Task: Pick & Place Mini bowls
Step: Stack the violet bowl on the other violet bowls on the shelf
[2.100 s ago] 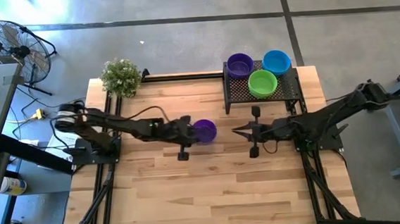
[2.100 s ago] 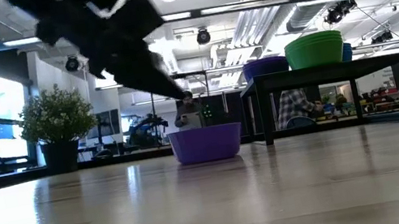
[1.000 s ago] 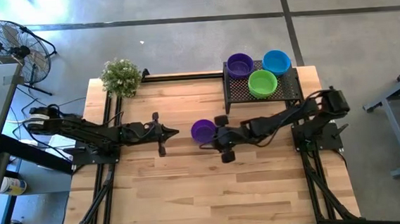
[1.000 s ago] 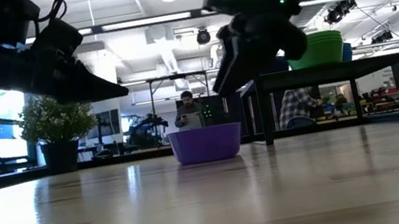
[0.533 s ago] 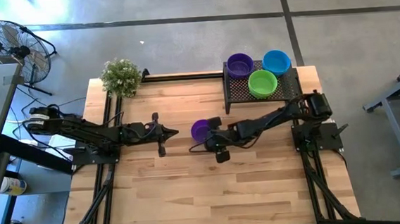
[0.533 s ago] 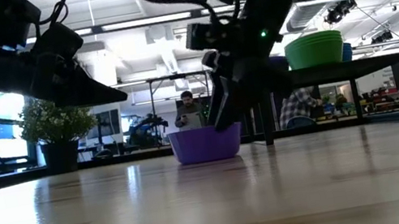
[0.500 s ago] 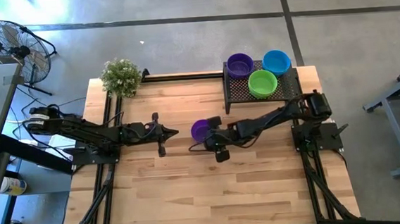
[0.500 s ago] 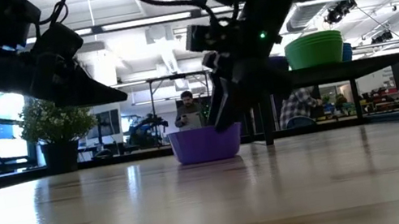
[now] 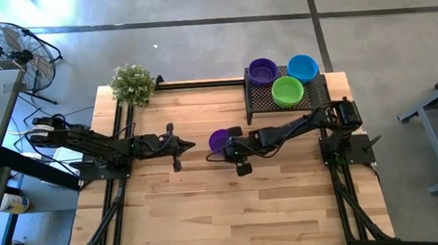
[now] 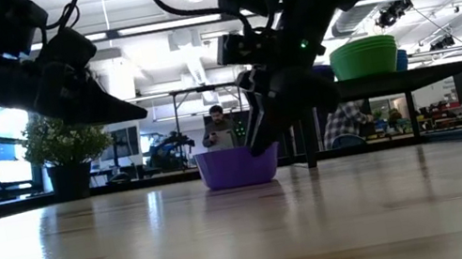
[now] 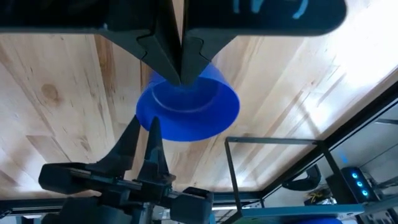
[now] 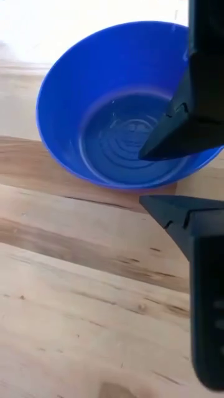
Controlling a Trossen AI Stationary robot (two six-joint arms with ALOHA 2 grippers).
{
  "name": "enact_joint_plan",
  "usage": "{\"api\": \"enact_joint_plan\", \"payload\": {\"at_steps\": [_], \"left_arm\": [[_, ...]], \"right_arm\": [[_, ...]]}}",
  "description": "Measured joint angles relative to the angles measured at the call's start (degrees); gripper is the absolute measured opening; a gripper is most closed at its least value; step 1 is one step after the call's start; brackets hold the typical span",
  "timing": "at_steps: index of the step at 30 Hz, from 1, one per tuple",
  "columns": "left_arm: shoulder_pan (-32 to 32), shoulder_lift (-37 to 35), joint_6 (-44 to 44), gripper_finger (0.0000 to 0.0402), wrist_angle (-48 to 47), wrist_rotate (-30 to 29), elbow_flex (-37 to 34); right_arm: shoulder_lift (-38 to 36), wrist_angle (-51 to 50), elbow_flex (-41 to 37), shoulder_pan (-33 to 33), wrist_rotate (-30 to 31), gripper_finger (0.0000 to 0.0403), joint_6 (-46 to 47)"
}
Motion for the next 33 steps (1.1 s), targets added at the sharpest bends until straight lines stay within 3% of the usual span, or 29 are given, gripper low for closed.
{"api": "enact_joint_plan", "payload": {"at_steps": [13,19,25,33], "left_arm": [[-0.01,0.0,-0.04,0.0,-1.02,-0.11,0.0],[0.01,-1.31,-1.34,0.0,-1.67,-0.11,0.0],[0.01,-7.06,-1.63,0.0,-7.33,-1.62,0.02],[0.01,-13.82,-2.62,0.0,-13.97,-2.08,0.02]], "right_arm": [[0.0,-0.75,0.0,-0.26,-0.49,0.001,-1.01],[-1.52,-3.91,-0.08,0.05,0.39,0.0007,-1.12],[-7.73,-8.03,-0.09,1.64,2.14,0.0004,-0.33],[-22.58,-12.53,1.27,3.0,4.06,0.0004,3.22]]}}
